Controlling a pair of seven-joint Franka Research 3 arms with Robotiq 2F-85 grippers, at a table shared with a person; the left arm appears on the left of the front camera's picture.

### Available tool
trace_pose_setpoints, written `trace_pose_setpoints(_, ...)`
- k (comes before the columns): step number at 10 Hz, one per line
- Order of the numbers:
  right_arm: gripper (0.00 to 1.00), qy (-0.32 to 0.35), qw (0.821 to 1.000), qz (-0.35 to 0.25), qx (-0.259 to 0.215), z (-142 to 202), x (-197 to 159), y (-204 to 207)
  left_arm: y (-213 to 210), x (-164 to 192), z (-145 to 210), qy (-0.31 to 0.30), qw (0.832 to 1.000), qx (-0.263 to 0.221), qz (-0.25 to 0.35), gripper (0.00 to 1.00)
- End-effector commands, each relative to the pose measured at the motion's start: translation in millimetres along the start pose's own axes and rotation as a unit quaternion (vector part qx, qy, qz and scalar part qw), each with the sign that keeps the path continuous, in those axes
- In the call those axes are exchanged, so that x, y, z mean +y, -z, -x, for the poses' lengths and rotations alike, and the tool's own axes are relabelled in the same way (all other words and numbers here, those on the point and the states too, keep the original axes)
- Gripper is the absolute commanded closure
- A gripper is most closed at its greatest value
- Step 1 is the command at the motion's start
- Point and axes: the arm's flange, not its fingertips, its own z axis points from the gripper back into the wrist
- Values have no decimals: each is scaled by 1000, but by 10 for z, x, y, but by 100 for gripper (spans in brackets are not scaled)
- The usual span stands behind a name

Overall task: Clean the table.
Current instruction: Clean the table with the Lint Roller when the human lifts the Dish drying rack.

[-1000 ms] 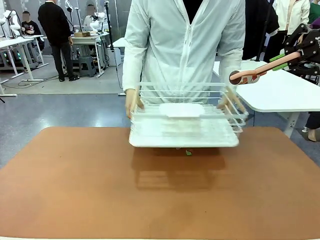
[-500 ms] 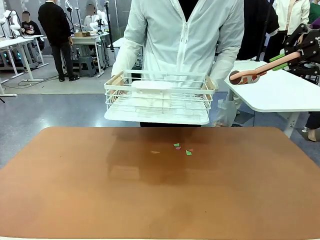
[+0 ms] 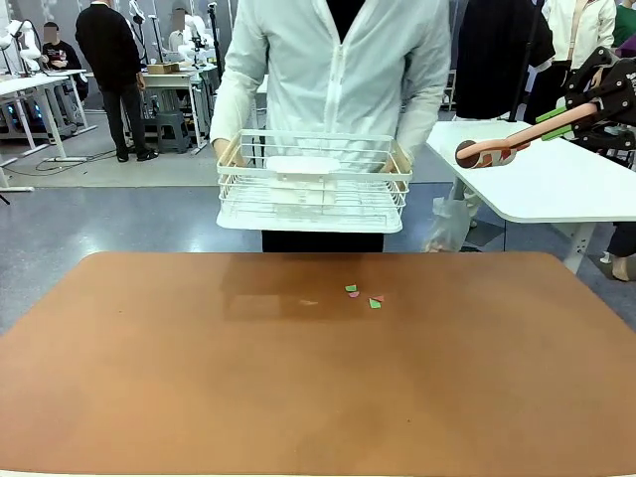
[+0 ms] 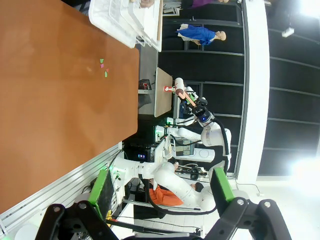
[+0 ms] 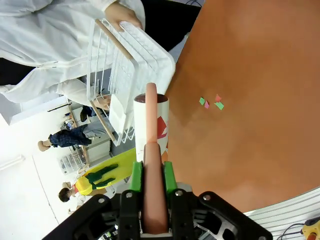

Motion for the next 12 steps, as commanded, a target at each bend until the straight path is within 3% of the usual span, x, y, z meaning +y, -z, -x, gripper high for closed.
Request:
trace_pose_setpoints(1, 100, 0, 1000, -1, 0, 6, 6, 2, -20, -19, 16, 0, 1000, -2, 2, 0)
trace_pose_setpoints(12, 100, 0, 1000, -1, 0, 6, 6, 2, -20, -19, 16, 0, 1000, -2, 2, 0)
